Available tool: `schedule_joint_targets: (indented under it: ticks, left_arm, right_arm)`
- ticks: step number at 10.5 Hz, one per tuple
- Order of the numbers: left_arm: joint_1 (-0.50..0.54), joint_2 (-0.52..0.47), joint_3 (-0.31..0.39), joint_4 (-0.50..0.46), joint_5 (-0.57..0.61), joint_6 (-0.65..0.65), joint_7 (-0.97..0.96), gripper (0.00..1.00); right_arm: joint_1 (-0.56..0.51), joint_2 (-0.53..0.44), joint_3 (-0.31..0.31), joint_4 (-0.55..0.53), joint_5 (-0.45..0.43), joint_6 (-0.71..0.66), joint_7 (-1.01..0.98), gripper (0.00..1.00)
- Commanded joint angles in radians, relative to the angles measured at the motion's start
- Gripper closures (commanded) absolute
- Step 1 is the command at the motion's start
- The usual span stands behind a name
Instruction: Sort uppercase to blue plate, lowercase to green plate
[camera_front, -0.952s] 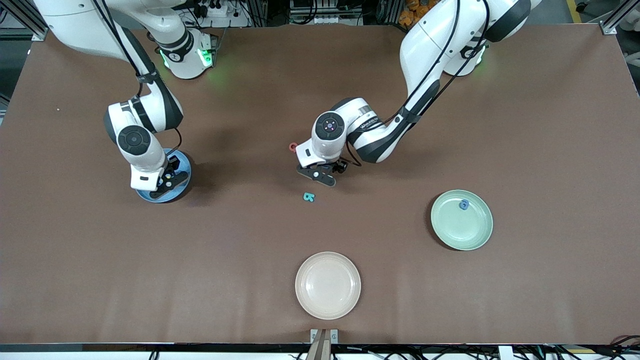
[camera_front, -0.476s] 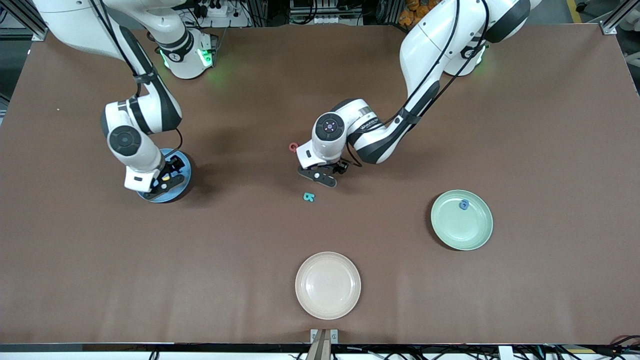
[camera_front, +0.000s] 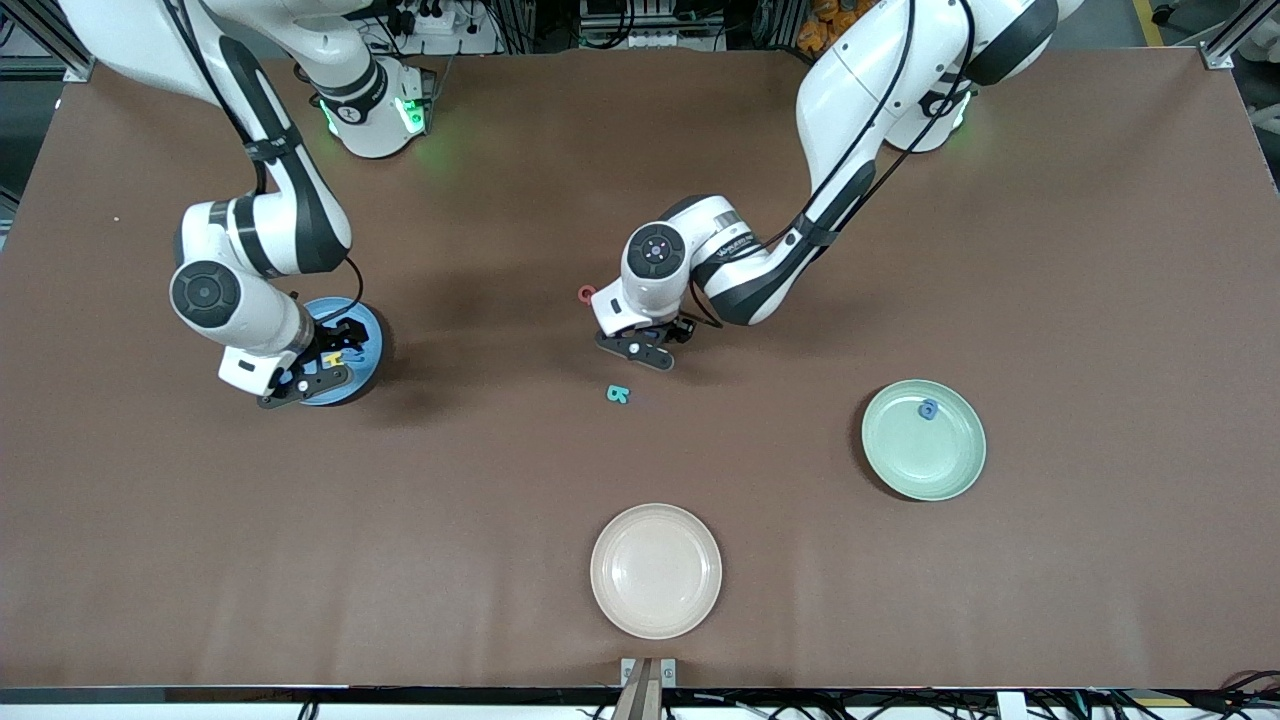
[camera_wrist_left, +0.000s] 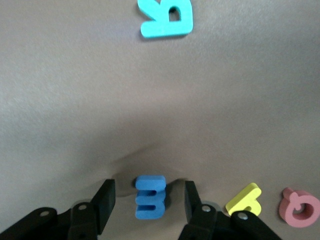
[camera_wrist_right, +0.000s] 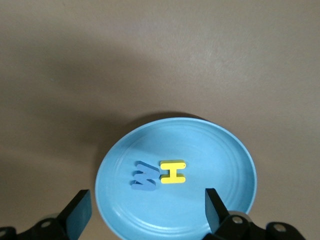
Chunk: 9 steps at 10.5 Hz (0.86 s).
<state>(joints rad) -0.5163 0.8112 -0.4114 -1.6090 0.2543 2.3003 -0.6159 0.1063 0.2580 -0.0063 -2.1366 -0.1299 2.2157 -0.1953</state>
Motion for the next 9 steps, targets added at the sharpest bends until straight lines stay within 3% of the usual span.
schedule_joint_targets:
  ticks: [1, 3, 5, 9]
  left_arm:
    - [-0.01, -0.004, 0.005, -0.006, 0.031, -0.004, -0.042, 0.42]
    - [-0.01, -0.003, 0.005, -0.006, 0.043, -0.005, -0.042, 0.59]
    - [-0.001, -0.007, 0.005, -0.006, 0.043, -0.009, -0.041, 1.0]
    - [0.117, -0.122, -0.009, -0.003, 0.045, -0.174, -0.018, 1.0]
  right_arm:
    - [0.003, -0.019, 0.049, 0.072, 0.016, -0.115, 0.095, 0.0]
    - [0.003, -0.057, 0.095, 0.08, 0.018, -0.125, 0.181, 0.0]
    - [0.018, -0.085, 0.118, 0.073, 0.019, -0.123, 0.232, 0.0]
    - [0.048, -0.094, 0.118, 0.07, 0.136, -0.116, 0.292, 0.0]
